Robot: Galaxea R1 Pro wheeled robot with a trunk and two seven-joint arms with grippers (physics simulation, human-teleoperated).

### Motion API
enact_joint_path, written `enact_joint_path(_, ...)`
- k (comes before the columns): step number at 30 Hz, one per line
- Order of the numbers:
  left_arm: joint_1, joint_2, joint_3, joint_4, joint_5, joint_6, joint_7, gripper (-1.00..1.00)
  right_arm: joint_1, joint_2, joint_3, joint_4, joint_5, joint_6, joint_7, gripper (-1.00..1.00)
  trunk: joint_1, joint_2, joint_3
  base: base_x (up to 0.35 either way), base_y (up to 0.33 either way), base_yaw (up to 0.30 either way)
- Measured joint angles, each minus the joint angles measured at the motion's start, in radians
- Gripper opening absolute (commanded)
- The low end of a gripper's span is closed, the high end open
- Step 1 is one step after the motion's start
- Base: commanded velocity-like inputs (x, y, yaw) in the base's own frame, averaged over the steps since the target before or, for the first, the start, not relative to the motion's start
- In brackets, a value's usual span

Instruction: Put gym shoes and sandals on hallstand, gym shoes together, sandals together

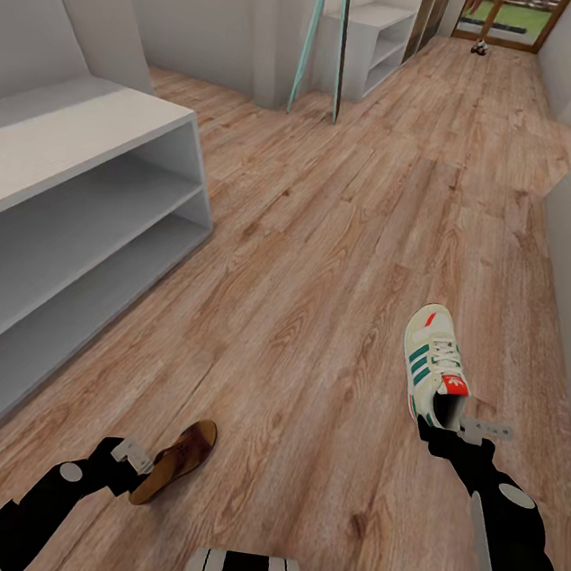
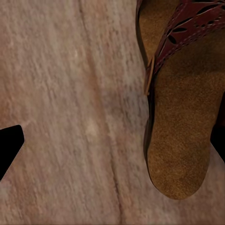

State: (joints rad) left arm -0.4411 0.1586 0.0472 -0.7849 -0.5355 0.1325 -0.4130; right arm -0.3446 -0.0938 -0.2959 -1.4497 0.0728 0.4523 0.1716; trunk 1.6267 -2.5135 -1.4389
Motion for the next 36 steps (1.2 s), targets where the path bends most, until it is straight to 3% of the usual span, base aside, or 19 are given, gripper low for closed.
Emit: enact_joint_path(36,0.006,-0.009,-0.001,0.013,-0.011,-0.001,-0.003,1.0,0.0,0.0,0.0,-0.017,0.001,0.0,0.0,-1.0,0.0,0.0,0.0,0.002,0.0,0.0)
